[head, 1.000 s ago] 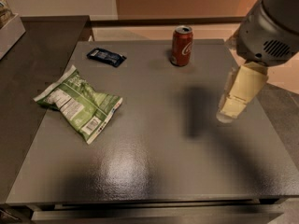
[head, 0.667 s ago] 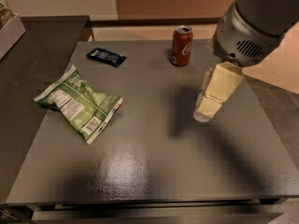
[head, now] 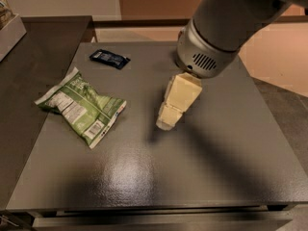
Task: Pick green jalapeno chip bag
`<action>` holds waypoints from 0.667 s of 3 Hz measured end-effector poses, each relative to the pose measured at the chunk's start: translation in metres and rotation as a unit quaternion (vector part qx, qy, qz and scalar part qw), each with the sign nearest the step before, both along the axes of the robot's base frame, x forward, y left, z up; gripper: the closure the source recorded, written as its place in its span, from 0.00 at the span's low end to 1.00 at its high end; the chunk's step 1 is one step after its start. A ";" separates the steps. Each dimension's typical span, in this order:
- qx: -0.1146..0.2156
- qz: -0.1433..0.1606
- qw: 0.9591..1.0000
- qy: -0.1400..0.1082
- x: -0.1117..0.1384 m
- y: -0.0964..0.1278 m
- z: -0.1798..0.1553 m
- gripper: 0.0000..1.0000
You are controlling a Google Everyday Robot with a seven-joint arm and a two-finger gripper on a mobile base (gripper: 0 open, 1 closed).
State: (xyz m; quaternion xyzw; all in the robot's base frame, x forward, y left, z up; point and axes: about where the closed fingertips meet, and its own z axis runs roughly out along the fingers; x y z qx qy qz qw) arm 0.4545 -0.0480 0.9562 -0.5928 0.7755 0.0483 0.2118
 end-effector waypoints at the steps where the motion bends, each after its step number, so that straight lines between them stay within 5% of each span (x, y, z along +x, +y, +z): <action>1: 0.007 -0.006 1.000 -0.011 0.010 0.032 -0.009 0.00; 2: 0.007 -0.010 1.000 -0.014 0.024 0.061 -0.020 0.00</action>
Offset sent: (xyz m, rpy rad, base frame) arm 0.0436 0.0947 -0.0366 0.0106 -0.0260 -0.0349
